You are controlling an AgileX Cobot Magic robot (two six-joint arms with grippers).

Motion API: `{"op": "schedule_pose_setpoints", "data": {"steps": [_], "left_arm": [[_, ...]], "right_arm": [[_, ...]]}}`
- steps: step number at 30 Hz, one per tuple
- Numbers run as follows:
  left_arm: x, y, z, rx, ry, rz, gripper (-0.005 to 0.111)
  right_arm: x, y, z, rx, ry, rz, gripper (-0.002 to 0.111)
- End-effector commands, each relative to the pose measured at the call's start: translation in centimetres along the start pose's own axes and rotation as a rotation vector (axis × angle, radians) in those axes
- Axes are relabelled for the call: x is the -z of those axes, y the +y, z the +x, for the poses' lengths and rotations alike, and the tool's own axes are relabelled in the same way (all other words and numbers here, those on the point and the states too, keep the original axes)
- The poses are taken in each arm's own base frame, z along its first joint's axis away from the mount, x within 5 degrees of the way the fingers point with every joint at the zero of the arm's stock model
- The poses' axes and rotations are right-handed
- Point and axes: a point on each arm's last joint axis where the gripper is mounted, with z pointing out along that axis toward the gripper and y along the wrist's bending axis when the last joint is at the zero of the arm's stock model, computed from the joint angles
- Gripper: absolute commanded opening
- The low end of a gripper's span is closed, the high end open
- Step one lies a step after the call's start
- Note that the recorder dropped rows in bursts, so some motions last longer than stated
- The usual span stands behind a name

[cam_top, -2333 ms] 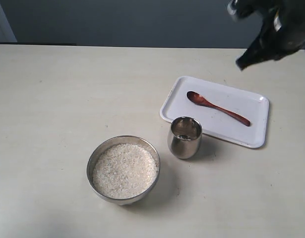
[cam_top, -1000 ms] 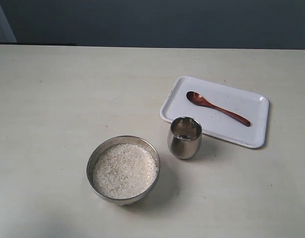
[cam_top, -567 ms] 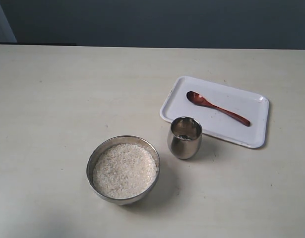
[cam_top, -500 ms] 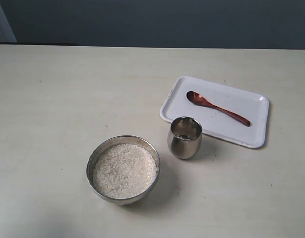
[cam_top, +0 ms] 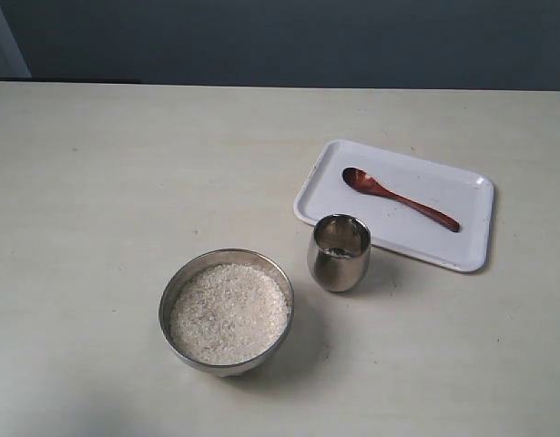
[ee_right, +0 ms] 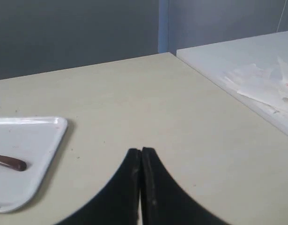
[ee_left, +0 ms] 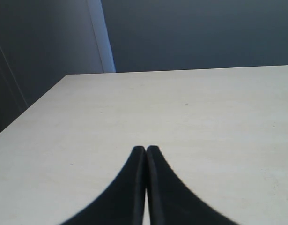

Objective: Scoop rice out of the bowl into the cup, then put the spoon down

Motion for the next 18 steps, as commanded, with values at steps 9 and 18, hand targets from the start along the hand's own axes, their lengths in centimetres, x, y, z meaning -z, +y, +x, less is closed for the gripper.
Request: {"op": "schedule_pose_setpoints", "data": {"steps": [9, 18], "left_arm": [[0.06, 0.01, -0.18, 0.004, -0.016, 0.000, 0.001], [0.06, 0.01, -0.16, 0.002, -0.014, 0.000, 0.001]], "right_arm": [[0.01, 0.01, -0.08, 0.022, -0.020, 0.001, 0.000], [0.01, 0.01, -0.08, 0.023, -0.020, 0.001, 0.000]]}}
